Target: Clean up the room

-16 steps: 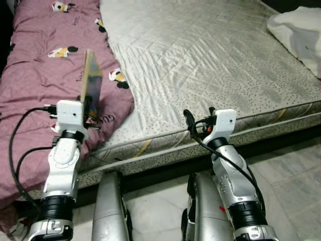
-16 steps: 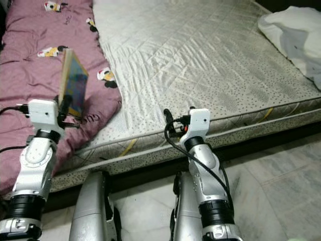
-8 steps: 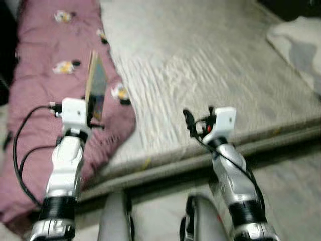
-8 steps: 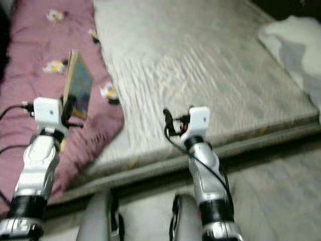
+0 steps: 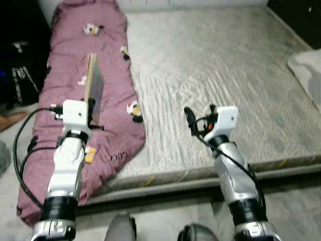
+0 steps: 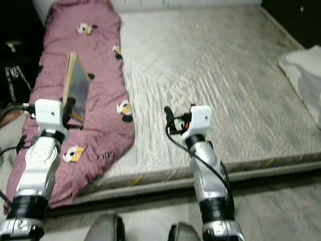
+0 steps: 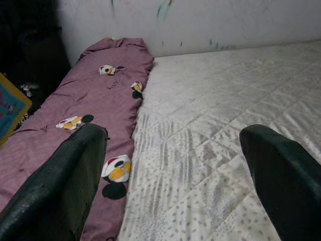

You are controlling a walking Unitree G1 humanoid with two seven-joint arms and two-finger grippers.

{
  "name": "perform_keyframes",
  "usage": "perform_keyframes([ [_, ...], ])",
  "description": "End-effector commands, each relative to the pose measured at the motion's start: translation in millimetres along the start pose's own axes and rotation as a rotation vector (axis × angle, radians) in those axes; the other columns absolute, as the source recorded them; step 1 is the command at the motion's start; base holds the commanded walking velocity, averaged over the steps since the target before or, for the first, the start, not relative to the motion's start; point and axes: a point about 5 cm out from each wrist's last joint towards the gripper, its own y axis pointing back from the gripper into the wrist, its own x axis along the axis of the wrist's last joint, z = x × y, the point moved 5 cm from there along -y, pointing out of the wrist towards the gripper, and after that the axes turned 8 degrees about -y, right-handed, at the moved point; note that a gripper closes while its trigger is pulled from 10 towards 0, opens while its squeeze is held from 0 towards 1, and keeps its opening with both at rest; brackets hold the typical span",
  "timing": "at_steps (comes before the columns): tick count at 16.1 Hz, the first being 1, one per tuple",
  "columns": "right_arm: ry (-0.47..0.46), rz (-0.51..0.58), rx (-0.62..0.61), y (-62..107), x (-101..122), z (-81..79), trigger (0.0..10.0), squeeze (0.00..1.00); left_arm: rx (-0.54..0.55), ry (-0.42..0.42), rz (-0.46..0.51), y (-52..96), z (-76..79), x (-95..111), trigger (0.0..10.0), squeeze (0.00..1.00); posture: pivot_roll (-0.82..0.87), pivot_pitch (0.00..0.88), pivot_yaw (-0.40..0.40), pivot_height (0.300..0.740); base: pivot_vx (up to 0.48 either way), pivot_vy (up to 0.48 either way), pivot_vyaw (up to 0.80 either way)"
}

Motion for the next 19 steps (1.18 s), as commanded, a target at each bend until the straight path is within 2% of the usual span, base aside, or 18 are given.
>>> perform_keyframes([
  [1, -0.002, 0.002, -0.013, 1.3, 1, 4.0, 10.0, 0.0, -0.001, -0.005, 0.001, 0.4, 0.8, 0, 10.0, 0.0, 0.03, 0.036, 0.004, 0.74, 0.0, 0.0, 0.0],
  [4, 0.006, -0.004, -0.022, 1.7, 1, 7.0, 10.0, 0.0, -0.006, 0.024, -0.014, 0.2, 4.3, -3, 10.0, 0.0, 0.03, 0.036, -0.002, 0.74, 0.0, 0.0, 0.0],
  [7, 0.013, -0.006, -0.027, 2.3, 1, 8.5, 10.0, 0.0, -0.016, 0.051, -0.014, -0.8, 9.2, -3, 10.0, 0.0, 0.03, 0.036, -0.007, 0.74, 0.0, -0.262, 0.0],
  [15, 0.024, -0.012, -0.033, 3.1, 1, 11.0, 10.0, 0.0, -0.015, 0.072, -0.013, -0.4, 12.5, -3, 10.0, 0.0, 0.02, 0.038, -0.015, 0.74, 0.0, -0.364, 0.0],
  [19, 0.047, -0.014, -0.003, 2.3, 1, 6.2, 10.0, 0.0, -0.015, 0.078, -0.011, -1.1, 12.3, -3, 10.0, 0.0, 0.02, 0.034, -0.015, 0.74, 0.0, -0.374, 0.0],
])
